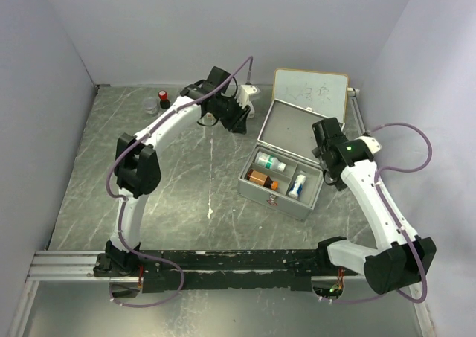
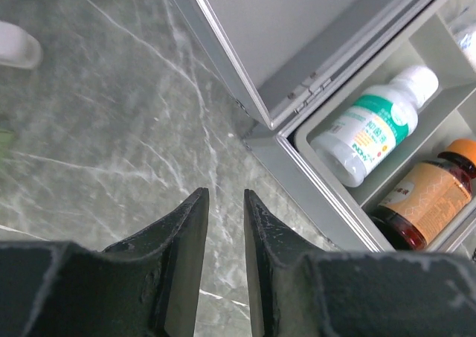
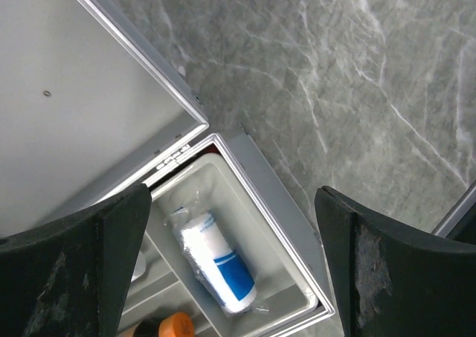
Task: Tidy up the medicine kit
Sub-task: Move the medicine box to the center of the board.
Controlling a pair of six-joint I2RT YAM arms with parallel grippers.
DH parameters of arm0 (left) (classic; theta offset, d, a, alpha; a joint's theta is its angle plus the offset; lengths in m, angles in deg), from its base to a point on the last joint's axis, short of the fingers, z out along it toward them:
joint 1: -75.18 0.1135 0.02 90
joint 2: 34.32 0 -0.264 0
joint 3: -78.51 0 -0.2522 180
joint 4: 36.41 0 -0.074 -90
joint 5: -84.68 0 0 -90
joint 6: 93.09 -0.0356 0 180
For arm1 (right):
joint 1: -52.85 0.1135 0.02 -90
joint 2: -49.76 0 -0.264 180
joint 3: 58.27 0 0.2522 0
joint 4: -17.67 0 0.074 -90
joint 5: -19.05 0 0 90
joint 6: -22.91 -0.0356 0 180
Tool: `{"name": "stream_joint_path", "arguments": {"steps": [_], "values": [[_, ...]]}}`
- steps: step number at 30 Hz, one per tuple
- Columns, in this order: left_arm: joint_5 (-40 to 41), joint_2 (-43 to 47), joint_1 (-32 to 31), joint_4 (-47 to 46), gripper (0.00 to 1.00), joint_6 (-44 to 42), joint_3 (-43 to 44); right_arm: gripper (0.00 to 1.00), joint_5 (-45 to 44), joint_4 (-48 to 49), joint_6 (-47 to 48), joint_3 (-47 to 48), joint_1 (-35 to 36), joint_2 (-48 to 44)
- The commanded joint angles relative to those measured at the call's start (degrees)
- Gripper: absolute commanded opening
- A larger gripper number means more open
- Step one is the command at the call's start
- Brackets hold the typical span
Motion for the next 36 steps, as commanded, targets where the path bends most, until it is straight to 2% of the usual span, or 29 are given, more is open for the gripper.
{"name": "stream_joint_path", "arguments": {"steps": [1, 7, 14, 19, 25, 33, 36], "values": [[-1.1, 2.2, -1.8, -1.3, 0.37, 2.6, -4.6, 0.92, 2.2, 1.9, 0.1, -3.2, -0.2, -1.3], [-0.6, 3.9, -3.7, -3.4, 0.38, 6.3, -9.4, 0.88, 3.1, 0.2, -2.4, -7.1, -0.2, -3.6], [-0.3, 2.9, -4.0, -3.4, 0.38, 7.4, -7.6, 0.82, 3.4, -1.5, -3.8, -11.1, -0.3, -6.5], [0.4, 2.9, -4.0, -2.7, 0.38, 6.4, -7.3, 0.72, 6.1, 5.5, 2.2, -14.9, -0.3, -7.0], [1.3, 3.5, -4.0, -2.2, 0.38, 5.5, -7.8, 0.70, 8.9, 8.2, 7.1, -16.1, -0.2, -4.4], [1.5, 2.9, -4.0, 0.0, 0.38, 4.9, -4.9, 0.60, 9.3, 9.1, 8.5, -16.4, -0.3, -4.5], [1.8, 3.0, -4.0, 0.8, 0.38, 4.2, -3.9, 0.49, 9.3, 9.4, 8.5, -16.9, -0.3, -5.1]]}}
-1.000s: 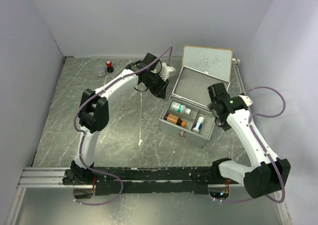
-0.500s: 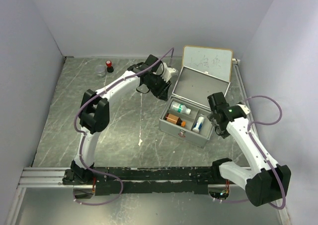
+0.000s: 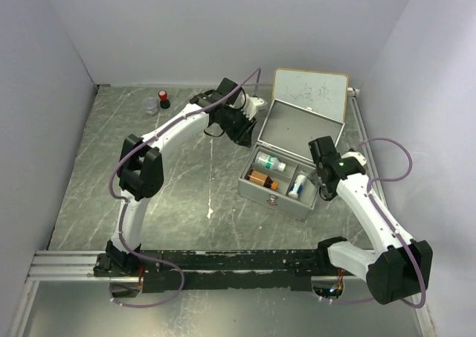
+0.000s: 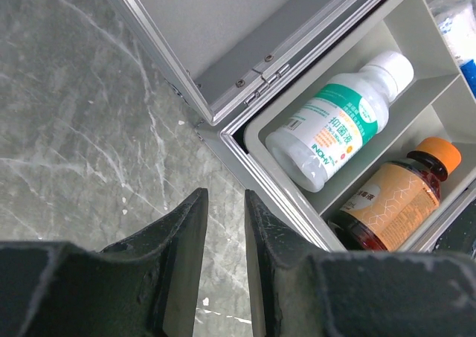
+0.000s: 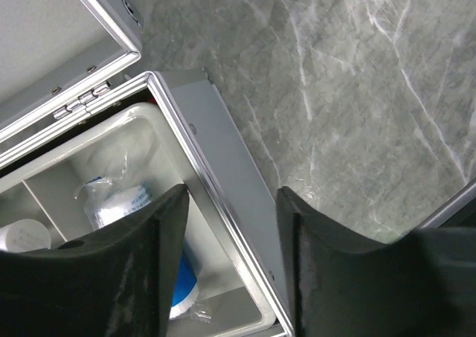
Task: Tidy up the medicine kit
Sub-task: Move the medicine box to the center of the board.
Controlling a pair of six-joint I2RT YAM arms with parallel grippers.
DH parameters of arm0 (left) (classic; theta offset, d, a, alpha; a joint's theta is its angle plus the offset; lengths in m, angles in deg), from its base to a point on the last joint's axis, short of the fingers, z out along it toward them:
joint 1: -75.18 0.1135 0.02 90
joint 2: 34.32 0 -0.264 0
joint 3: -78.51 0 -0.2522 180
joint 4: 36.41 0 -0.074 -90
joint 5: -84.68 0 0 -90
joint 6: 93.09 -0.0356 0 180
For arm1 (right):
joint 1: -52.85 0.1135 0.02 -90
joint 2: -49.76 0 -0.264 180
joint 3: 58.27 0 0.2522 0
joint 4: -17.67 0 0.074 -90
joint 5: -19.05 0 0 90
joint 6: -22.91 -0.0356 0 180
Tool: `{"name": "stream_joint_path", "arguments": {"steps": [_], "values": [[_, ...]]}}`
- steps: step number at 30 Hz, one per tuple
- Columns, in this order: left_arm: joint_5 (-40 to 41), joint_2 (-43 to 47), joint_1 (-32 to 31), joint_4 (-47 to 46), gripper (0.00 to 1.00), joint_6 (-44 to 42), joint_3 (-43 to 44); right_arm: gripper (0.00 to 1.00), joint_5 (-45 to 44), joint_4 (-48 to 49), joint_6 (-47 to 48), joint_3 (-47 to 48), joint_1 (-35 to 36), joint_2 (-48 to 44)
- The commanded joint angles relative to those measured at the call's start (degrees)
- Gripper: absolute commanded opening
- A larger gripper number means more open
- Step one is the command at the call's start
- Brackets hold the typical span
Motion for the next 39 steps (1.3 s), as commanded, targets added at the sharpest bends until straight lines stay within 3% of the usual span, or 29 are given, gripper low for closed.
{"name": "stream_joint_path", "arguments": {"steps": [1, 4, 9, 39], "values": [[0.5, 2.4, -0.1, 1.9, 0.38, -1.5, 3.1, 0.45, 0.1, 1.0, 0.8, -1.3, -0.3, -1.1], [0.7, 2.8, -0.1, 2.7, 0.37, -2.3, 3.0, 0.32, 0.4, 1.1, 0.8, -1.9, -0.2, -1.3], [1.2, 3.7, -0.1, 3.3, 0.37, -3.1, 1.7, 0.22, 1.2, 1.8, 1.1, -2.8, -0.2, -1.3], [9.1, 1.7, -4.4, -2.0, 0.37, 2.3, -3.6, 0.24, 1.0, 1.8, 1.5, -1.0, -0.3, -1.3]]}}
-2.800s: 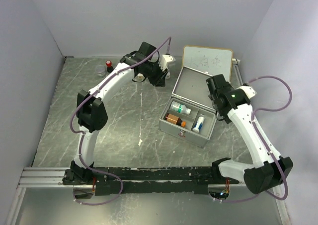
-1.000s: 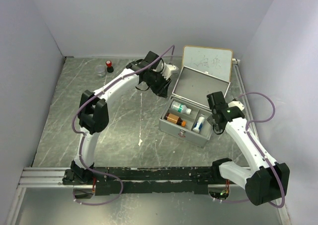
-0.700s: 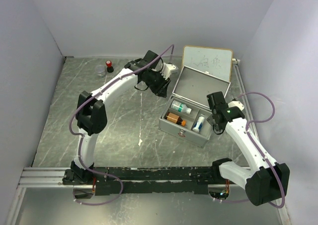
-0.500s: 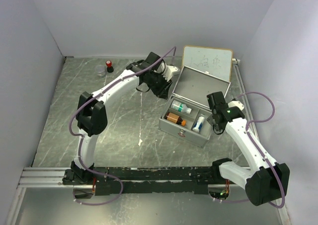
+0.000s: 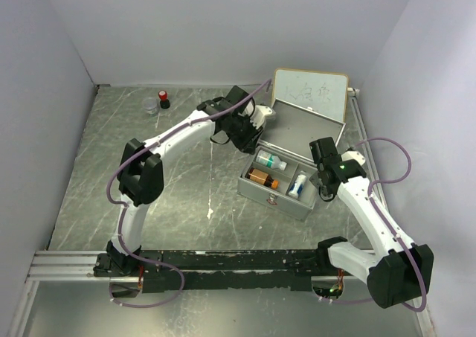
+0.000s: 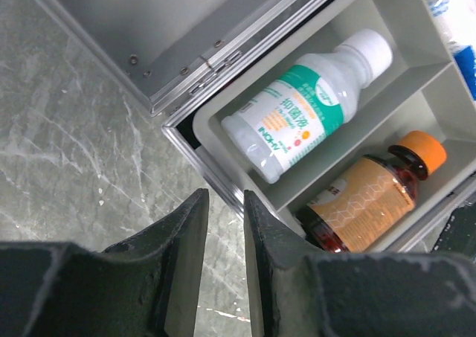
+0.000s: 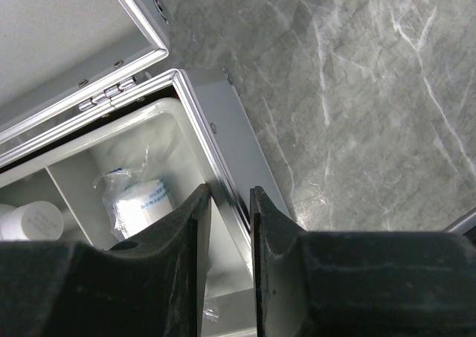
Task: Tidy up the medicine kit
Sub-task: Move the medicine box to the center of the board.
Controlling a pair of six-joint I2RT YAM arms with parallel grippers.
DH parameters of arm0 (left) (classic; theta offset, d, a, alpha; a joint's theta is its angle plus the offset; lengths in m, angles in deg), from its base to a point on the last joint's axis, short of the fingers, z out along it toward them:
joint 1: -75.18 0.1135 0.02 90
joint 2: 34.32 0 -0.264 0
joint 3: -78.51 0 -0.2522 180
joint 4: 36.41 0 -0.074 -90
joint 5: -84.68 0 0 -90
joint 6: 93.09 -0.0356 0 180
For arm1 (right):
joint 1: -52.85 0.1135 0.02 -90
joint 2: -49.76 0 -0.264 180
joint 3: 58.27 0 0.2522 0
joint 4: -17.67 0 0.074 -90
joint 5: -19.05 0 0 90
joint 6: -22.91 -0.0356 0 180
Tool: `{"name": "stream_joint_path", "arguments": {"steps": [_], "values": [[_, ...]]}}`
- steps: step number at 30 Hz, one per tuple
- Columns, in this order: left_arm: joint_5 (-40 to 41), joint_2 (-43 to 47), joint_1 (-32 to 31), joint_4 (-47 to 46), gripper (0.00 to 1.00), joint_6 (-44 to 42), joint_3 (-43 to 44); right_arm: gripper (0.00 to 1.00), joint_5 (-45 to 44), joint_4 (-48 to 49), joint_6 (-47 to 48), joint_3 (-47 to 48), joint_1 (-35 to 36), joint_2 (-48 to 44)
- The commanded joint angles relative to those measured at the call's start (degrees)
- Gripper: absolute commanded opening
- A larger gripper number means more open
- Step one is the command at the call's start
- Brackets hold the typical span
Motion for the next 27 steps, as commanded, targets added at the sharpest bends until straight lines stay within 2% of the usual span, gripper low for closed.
{"name": "stream_joint_path", "arguments": {"steps": [1, 17, 20, 24, 27], "values": [[3.1, -0.8, 0.0, -2.9, 0.37, 1.3, -1.9, 0.24, -0.4, -1.6, -0.5, 0.6, -0.3, 0.1], [3.8, -2.6, -1.5, -3.0, 0.36, 2.3, -2.5, 0.24, -0.8, -1.9, -0.6, 1.8, -0.3, 0.1], [4.8, -2.5, -1.8, -3.4, 0.28, 2.7, -3.1, 0.24, -1.0, -2.1, -0.6, 2.1, -0.3, -0.1], [6.9, -2.2, -1.8, -3.4, 0.08, 3.8, -4.0, 0.24, -1.2, -2.1, -0.5, 2.4, -0.3, -0.3], [7.7, -1.8, -1.9, -3.3, 0.07, 4.0, -4.8, 0.24, -0.8, -1.5, 0.3, 2.8, -0.3, -0.1]]}}
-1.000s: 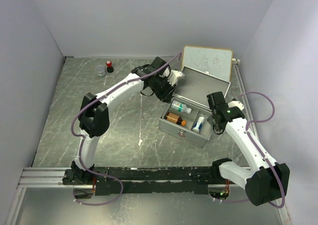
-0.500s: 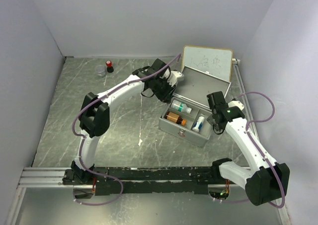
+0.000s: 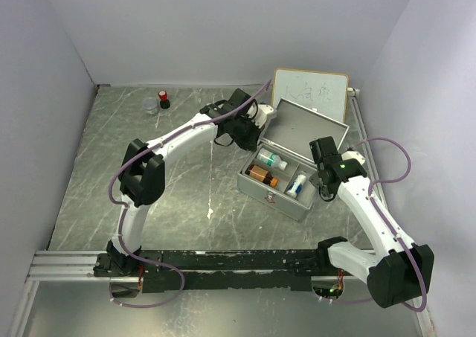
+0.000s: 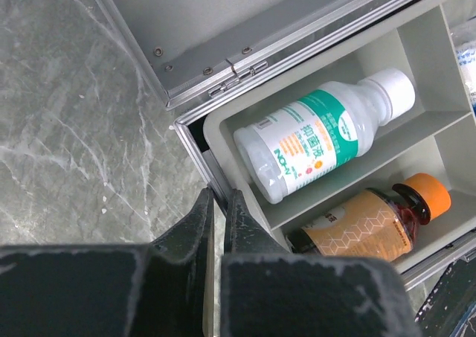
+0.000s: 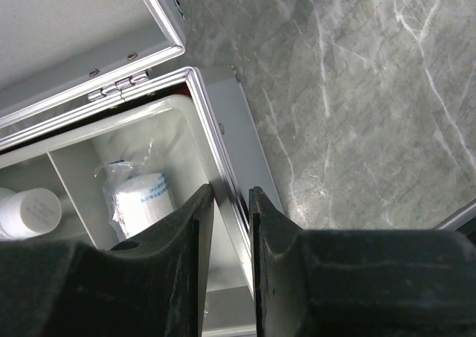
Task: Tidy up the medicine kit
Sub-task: Move the medicine box to the center of the board.
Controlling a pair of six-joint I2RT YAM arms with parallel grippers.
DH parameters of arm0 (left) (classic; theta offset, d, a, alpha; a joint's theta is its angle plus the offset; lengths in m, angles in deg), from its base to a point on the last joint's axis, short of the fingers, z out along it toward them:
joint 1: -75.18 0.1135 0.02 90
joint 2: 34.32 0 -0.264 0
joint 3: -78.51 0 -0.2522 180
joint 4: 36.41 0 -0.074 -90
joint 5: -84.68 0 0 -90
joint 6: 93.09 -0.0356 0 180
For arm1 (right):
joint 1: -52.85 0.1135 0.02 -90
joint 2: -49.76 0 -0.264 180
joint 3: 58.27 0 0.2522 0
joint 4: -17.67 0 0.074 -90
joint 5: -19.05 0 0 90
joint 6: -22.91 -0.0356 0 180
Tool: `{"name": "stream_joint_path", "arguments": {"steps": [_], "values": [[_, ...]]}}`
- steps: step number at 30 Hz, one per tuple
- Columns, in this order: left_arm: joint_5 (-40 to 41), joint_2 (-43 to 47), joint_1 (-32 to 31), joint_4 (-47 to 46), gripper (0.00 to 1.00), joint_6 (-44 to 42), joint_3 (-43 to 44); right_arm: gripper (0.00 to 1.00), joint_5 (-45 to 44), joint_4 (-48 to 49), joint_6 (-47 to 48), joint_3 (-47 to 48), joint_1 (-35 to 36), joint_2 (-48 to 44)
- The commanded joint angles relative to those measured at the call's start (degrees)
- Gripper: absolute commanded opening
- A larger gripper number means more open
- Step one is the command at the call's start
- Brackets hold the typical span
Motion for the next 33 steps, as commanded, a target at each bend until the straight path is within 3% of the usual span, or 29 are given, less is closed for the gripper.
{"name": "stream_joint_path", "arguments": {"steps": [1, 18, 33], "values": [[3.1, -1.2, -0.6, 2.3, 0.07, -0.8, -2.7, 0.24, -1.7, -0.1, 0.7, 2.1, -0.3, 0.2], [8.4, 9.8, 0.7, 2.9, 0.07, -0.4, -15.2, 0.22, 7.3, 14.1, 11.6, 1.0, -0.3, 4.1], [8.8, 20.1, 8.0, 3.8, 0.07, -1.2, -25.0, 0.19, 15.0, 22.6, 19.0, 12.9, 1.8, 19.4]]}}
